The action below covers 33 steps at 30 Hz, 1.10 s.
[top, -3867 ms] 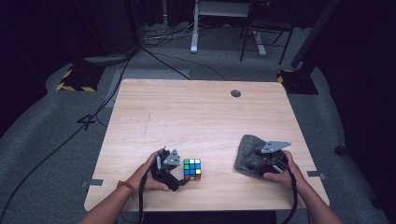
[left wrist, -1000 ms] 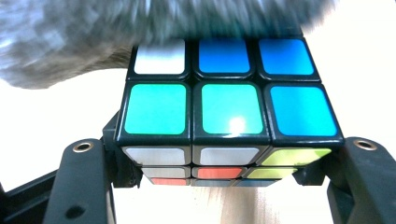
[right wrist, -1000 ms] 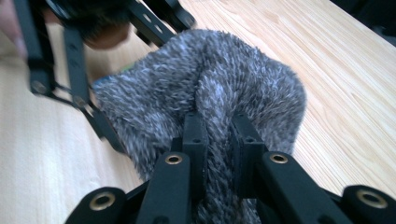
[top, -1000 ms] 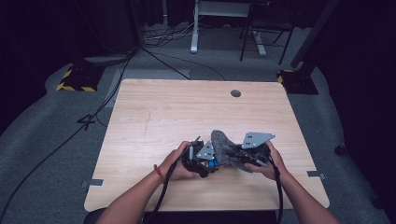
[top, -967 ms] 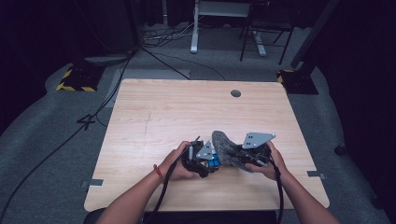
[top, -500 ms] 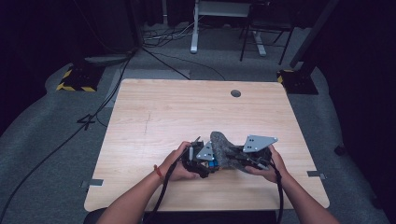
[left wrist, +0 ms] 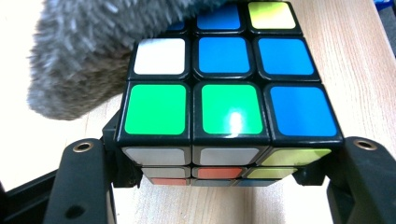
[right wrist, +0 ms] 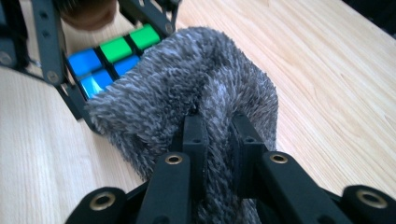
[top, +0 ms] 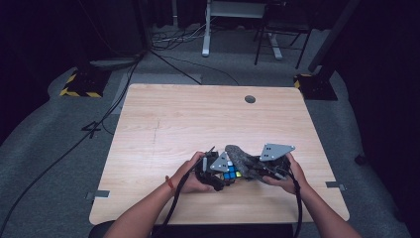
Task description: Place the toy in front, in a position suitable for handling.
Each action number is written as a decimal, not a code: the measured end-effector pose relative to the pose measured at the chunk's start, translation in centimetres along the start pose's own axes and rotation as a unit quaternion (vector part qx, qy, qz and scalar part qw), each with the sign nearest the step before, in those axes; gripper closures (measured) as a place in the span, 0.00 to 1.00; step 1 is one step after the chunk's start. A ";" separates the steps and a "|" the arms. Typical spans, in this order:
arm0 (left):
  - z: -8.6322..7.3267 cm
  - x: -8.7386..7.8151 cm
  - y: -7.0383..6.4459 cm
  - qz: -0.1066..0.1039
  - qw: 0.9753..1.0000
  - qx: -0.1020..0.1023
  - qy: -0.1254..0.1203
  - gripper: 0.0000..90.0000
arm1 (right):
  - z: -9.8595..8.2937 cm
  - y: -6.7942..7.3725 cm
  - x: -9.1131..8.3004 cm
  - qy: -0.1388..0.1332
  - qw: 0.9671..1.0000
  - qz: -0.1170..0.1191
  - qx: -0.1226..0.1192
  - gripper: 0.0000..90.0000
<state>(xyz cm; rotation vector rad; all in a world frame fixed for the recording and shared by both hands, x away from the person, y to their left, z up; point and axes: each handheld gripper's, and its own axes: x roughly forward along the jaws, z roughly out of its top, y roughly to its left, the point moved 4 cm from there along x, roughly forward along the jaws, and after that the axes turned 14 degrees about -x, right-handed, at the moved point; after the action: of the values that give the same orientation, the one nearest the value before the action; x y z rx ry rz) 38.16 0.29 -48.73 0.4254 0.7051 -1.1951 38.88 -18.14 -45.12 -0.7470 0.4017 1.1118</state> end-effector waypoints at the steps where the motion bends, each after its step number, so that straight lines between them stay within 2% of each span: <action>1: 0.0 0.0 0.0 0.000 1.000 -0.001 0.001 0.38 | -0.2 0.0 0.0 0.003 1.000 0.000 0.000 0.88; 8: 0.0 -0.3 -0.1 -0.005 1.000 -0.004 -0.002 0.38 | -1.1 -0.1 0.2 0.029 1.000 0.001 -0.001 0.88; 10: 0.0 -0.4 -0.1 -0.007 1.000 -0.002 -0.002 0.38 | -1.1 -0.2 0.0 0.020 1.000 -0.003 0.000 0.88; 14: 0.0 -0.1 -0.3 0.002 1.000 0.010 0.007 0.38 | 0.0 0.1 -1.0 -0.015 1.000 -0.008 -0.002 0.88; 17: 0.0 0.3 -0.5 -0.002 1.000 0.009 0.010 0.38 | 1.1 0.7 -1.3 -0.039 0.999 -0.001 -0.009 0.88; 19: 0.1 0.4 -0.5 -0.002 1.000 0.011 0.010 0.38 | 1.8 1.2 -1.0 -0.042 0.999 0.009 -0.016 0.88; 22: -0.1 0.3 -0.3 0.002 1.000 0.010 0.016 0.38 | 2.1 1.4 -0.4 -0.031 0.999 0.002 -0.028 0.88; 25: -0.1 0.0 -0.3 0.003 1.000 0.010 0.011 0.38 | 1.7 1.0 -0.2 -0.022 1.000 0.001 -0.020 0.88; 29: 0.2 -0.7 -0.2 0.002 1.000 0.008 -0.006 0.38 | 0.1 0.0 -0.1 -0.006 1.000 -0.003 0.005 0.88; 33: 0.4 -1.5 -0.1 0.000 1.000 0.000 -0.028 0.38 | -0.7 -0.2 0.0 -0.001 1.000 0.003 0.020 0.88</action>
<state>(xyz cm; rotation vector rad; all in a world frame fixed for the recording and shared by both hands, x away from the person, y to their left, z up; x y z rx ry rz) 37.86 1.03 -47.35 0.3897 0.6570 -1.2027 39.13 -18.70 -45.56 -0.7099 0.4229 1.1065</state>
